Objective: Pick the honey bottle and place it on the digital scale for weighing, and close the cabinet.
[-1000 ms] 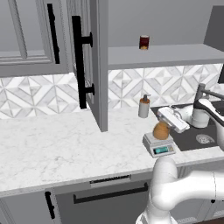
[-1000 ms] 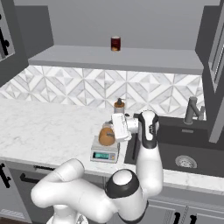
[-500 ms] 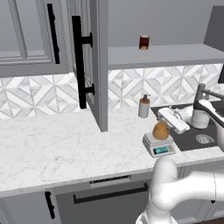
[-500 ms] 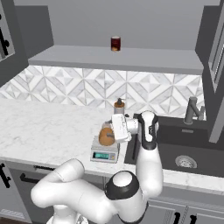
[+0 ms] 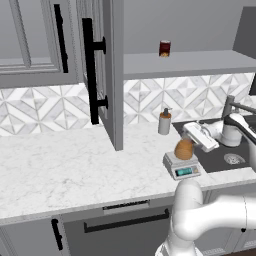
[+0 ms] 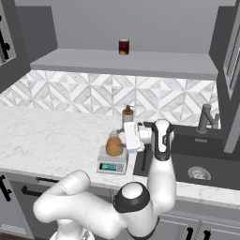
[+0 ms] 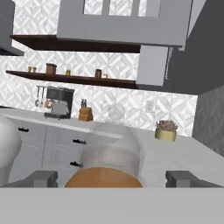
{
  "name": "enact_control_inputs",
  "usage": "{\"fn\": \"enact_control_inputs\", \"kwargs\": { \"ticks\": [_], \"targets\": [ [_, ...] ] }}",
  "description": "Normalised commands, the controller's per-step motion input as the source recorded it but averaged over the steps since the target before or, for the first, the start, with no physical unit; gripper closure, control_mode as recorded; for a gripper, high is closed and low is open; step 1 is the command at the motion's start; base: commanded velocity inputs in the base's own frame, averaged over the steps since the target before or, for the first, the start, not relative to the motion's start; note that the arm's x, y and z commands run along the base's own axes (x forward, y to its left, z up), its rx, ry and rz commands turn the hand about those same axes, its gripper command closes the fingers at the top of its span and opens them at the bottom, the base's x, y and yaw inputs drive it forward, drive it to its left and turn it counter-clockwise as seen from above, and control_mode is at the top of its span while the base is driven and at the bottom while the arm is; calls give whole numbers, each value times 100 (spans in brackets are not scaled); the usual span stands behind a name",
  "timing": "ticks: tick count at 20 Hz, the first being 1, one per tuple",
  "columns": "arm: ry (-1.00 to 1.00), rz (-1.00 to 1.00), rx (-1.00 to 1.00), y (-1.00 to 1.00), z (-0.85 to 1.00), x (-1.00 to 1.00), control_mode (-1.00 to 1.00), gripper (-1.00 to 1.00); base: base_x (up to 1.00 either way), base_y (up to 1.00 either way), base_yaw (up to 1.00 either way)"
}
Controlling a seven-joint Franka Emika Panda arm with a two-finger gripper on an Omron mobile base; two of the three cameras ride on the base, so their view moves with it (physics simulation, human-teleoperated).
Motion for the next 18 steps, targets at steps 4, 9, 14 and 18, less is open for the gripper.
{"fn": "enact_control_inputs", "kwargs": {
  "ticks": [4, 9, 14, 18],
  "targets": [
    [-1, -9, 0, -45, -4, 7, -100, -100, 0, 0, 0],
    [-23, -26, 0, -26, 1, -61, -100, -100, 0, 0, 0],
    [-44, -46, 0, 2, 2, -88, -100, -100, 0, 0, 0],
    [-25, -52, 8, -7, 25, -69, -100, -100, 0, 0, 0]
  ]
}}
